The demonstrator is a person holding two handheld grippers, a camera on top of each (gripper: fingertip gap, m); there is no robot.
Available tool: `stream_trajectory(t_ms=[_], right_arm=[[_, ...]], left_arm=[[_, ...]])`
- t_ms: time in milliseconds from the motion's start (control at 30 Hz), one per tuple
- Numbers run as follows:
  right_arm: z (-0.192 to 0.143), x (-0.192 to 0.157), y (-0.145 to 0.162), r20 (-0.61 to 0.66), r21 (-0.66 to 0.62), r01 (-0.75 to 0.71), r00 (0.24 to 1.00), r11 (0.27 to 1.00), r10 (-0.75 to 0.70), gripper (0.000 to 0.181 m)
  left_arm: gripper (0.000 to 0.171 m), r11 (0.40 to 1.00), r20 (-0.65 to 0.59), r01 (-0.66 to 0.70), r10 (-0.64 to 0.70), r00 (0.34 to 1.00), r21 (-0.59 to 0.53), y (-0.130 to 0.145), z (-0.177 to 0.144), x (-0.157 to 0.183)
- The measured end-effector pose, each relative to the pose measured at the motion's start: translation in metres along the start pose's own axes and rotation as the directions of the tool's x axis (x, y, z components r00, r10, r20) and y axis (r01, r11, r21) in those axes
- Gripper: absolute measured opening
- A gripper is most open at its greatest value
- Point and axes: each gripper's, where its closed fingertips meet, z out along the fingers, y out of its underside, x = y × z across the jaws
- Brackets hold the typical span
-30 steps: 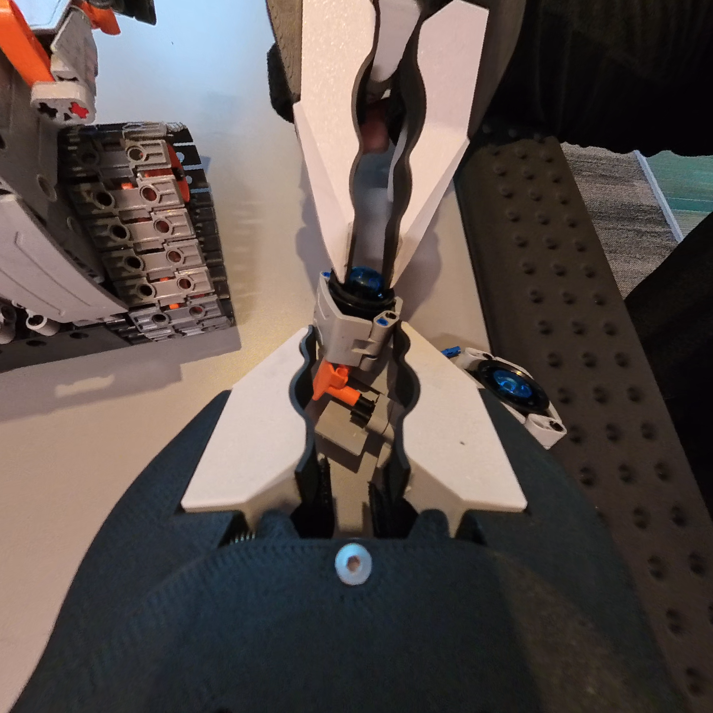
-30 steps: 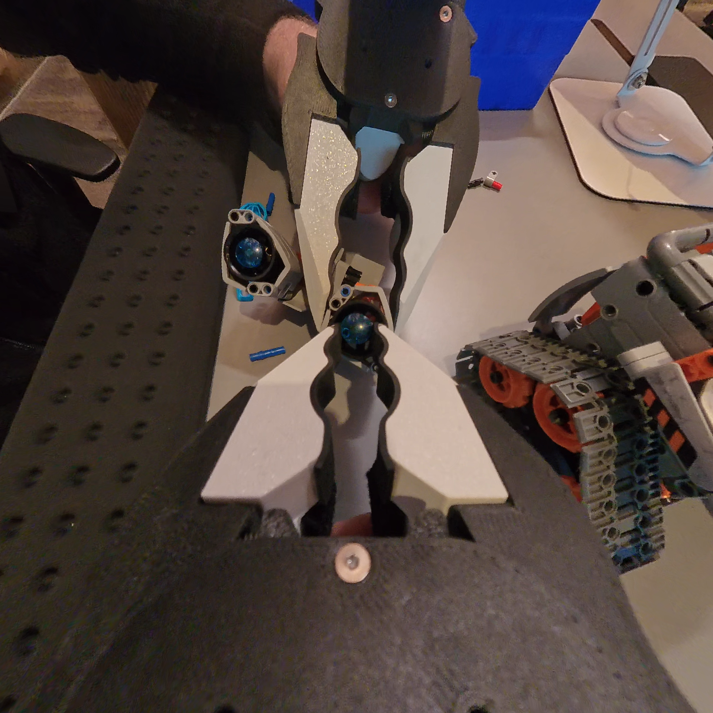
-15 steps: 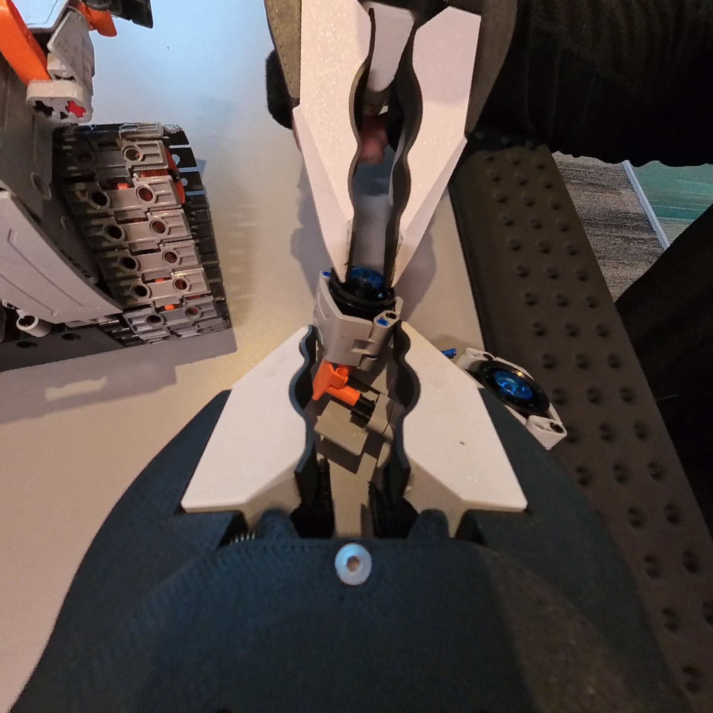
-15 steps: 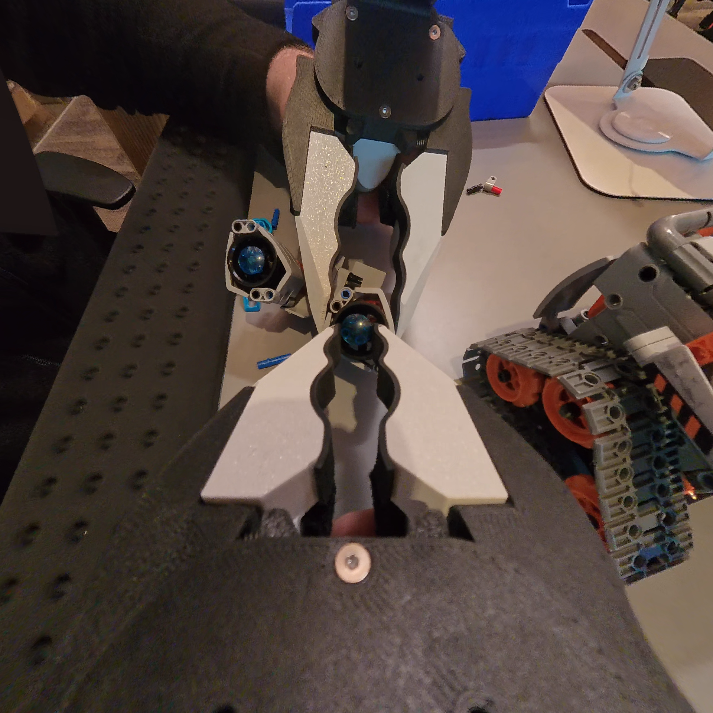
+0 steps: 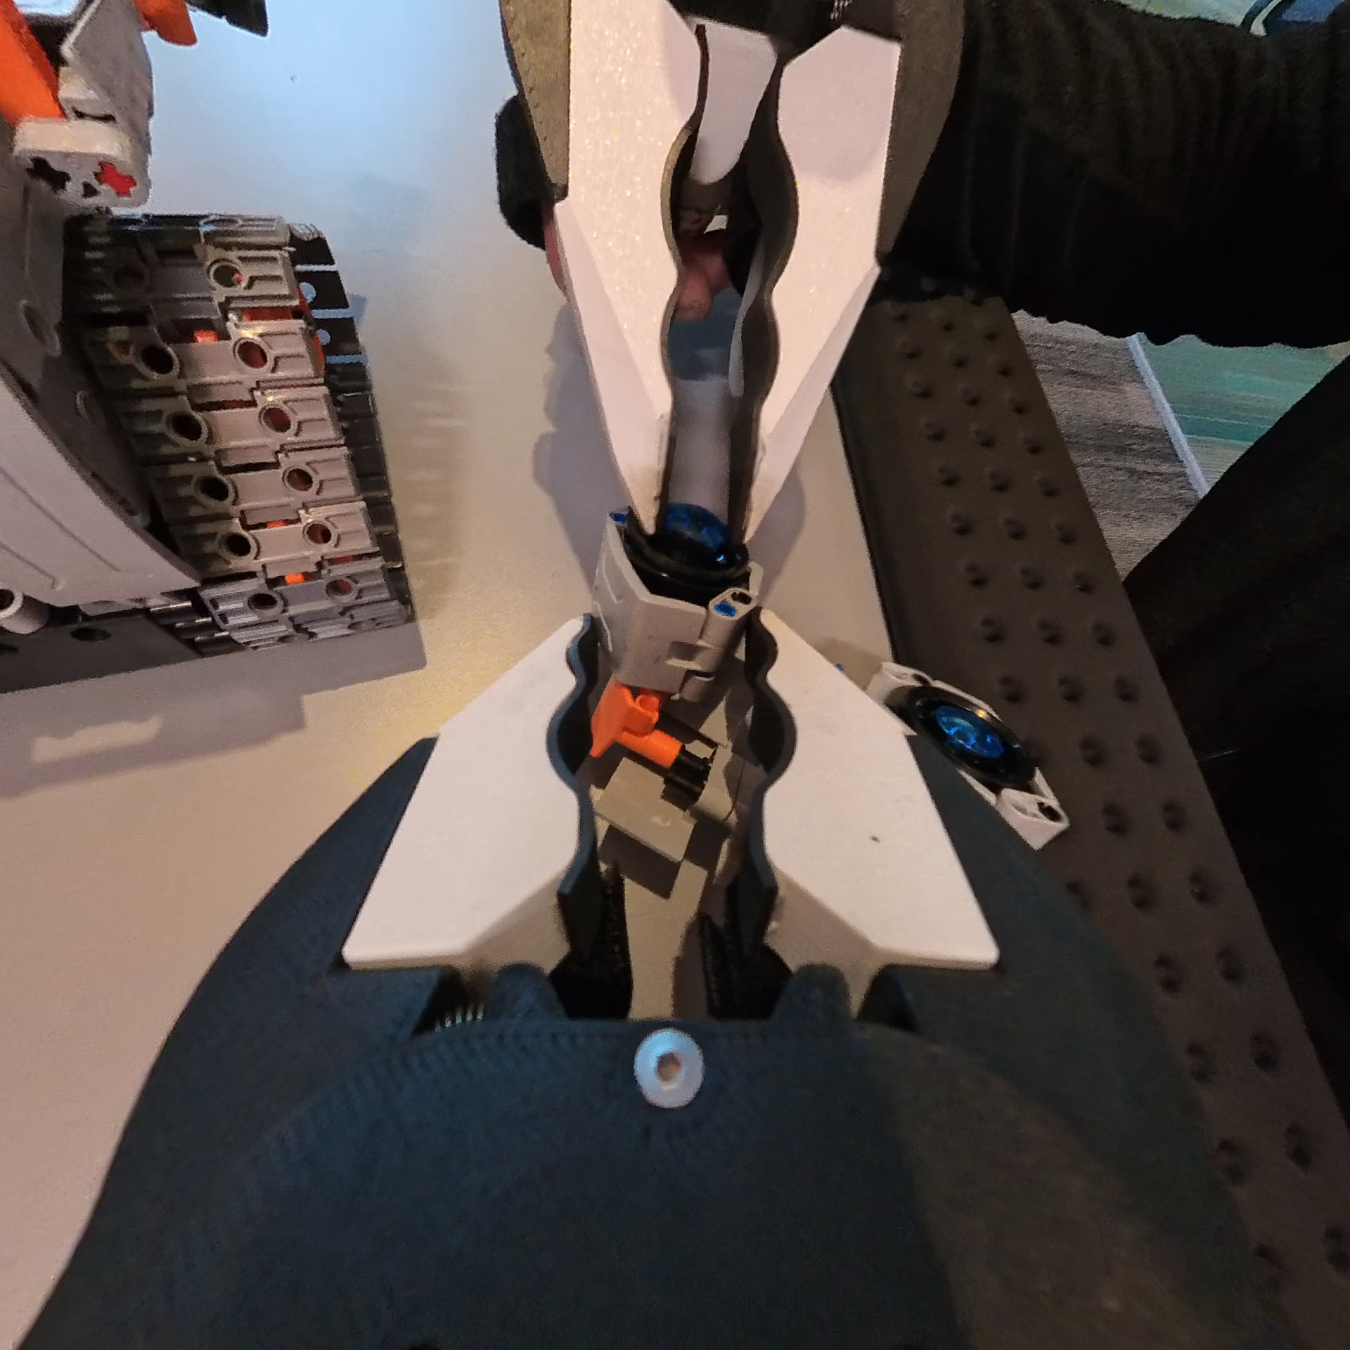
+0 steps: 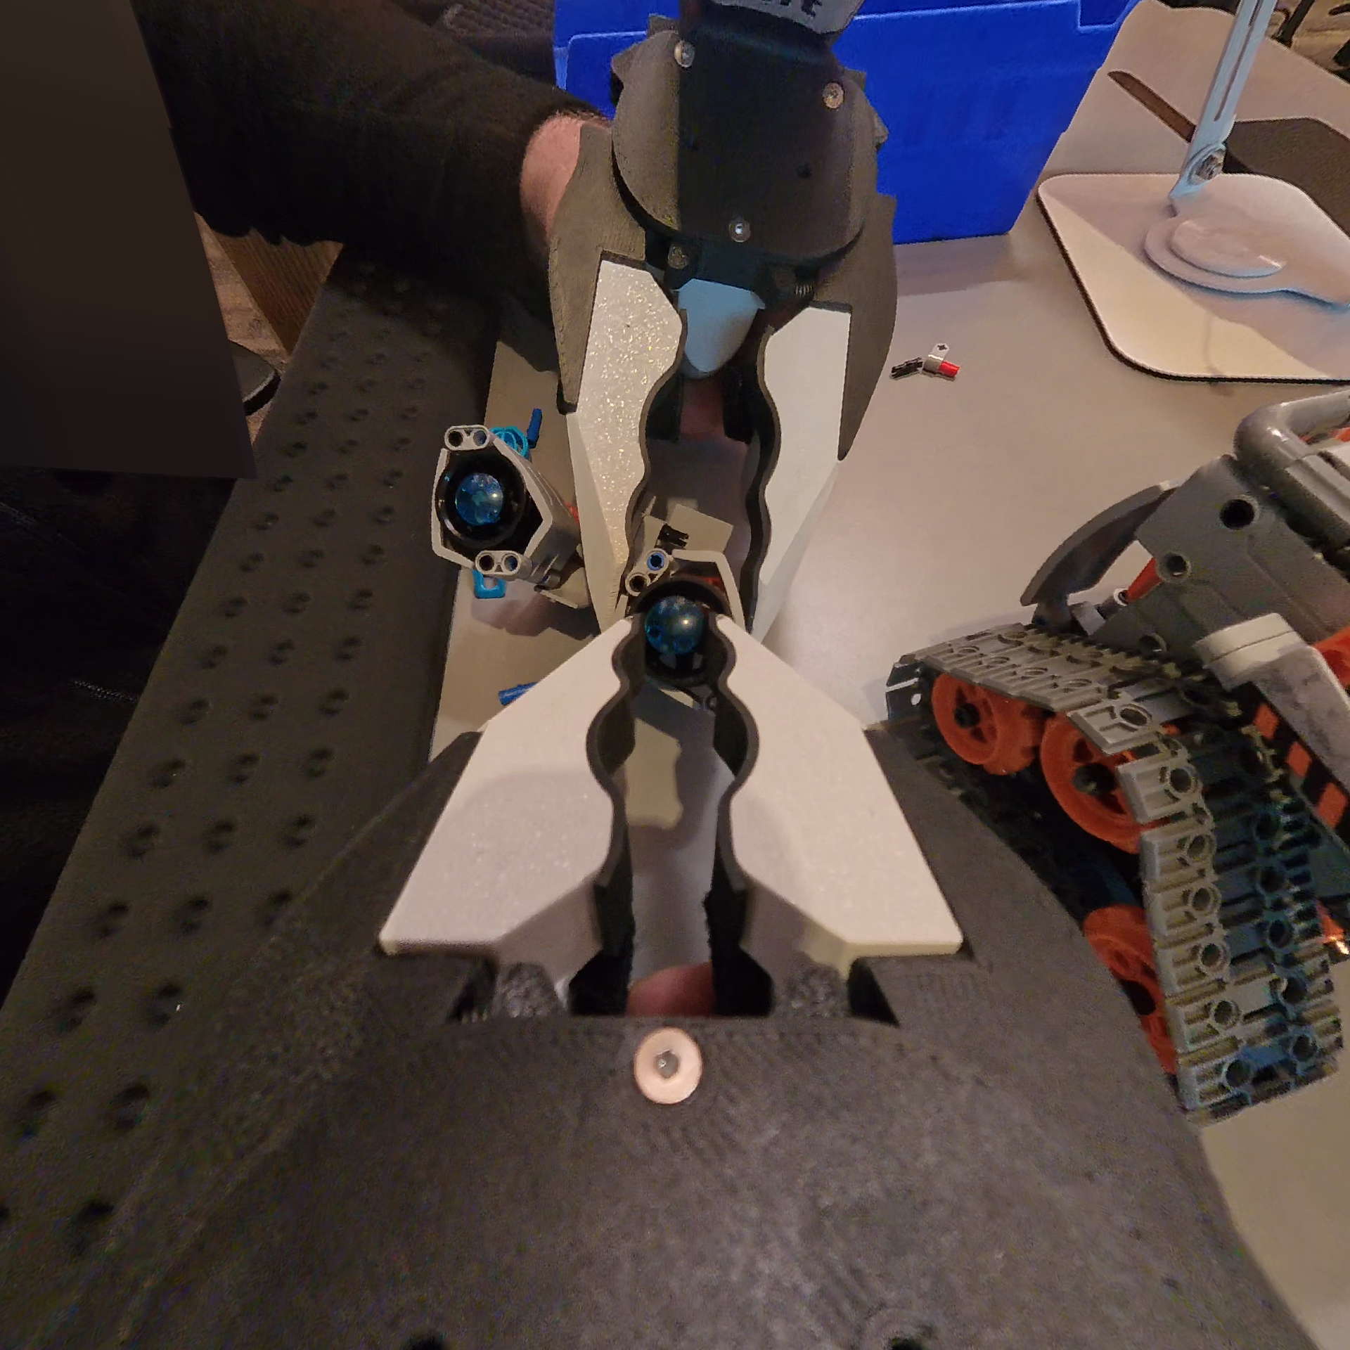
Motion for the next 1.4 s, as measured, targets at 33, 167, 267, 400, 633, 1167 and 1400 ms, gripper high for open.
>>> stream_trajectory(t_ms=[33,167,267,400,633,1167,1400], right_arm=[[0.000,0.000,0.000,0.003,0.003,-0.004,1.000,1.000,0.004,0.013],[0.000,0.000,-0.001,0.019,0.014,-0.032,0.999,0.999,0.032,0.013],[0.001,-0.002,-0.001,0.036,0.021,-0.047,0.998,0.999,0.046,0.014],[0.000,-0.002,-0.001,0.051,0.031,-0.064,0.997,0.997,0.063,0.014],[-0.002,0.000,-0.002,0.036,0.043,-0.068,0.997,0.997,0.067,0.015],[-0.007,-0.001,0.003,-0.033,-0.007,-0.013,0.999,1.000,0.012,0.013],[-0.005,-0.001,0.004,-0.050,-0.033,0.006,0.999,0.999,-0.007,0.012]], left_arm=[[0.038,1.000,-0.009,0.008,-0.008,1.000,0.003,0.000,0.000,0.001],[0.038,0.999,-0.038,0.039,-0.038,0.999,0.017,0.000,0.000,0.001],[0.038,0.999,-0.049,0.045,-0.044,0.998,0.019,0.000,0.000,0.002],[0.038,0.998,-0.060,0.055,-0.053,0.997,0.025,0.000,0.000,0.003],[0.038,0.998,-0.062,0.059,-0.057,0.996,0.032,-0.001,0.000,0.003],[0.038,0.999,-0.042,0.048,-0.048,0.998,0.016,0.000,0.001,0.003],[0.038,0.999,-0.012,0.032,-0.032,0.999,0.003,0.000,0.001,0.002]])
